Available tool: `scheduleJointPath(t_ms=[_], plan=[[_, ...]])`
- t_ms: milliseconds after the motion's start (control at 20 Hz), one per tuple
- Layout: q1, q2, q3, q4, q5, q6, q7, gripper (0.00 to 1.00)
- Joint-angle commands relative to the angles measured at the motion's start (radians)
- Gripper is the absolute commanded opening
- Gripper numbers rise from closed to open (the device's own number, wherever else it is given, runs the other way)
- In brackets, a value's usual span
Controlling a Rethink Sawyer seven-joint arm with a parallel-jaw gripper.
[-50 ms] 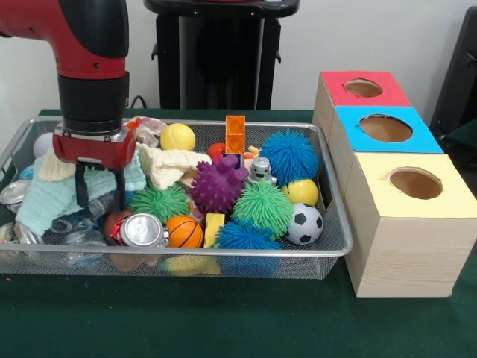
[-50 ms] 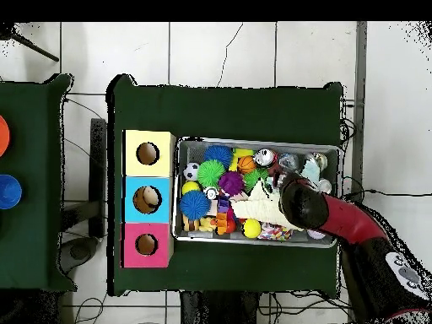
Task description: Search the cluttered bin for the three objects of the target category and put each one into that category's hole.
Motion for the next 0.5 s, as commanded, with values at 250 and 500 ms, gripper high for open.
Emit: scheduleJointPath(t_ms=[250,500], plan=[[-0.022,0.059,0.145,0.078,-0.023,-0.093,0.12,1.0],[-0.006,0.079,0.118,0.06,-0.026,-0.05,0.094,1.0]])
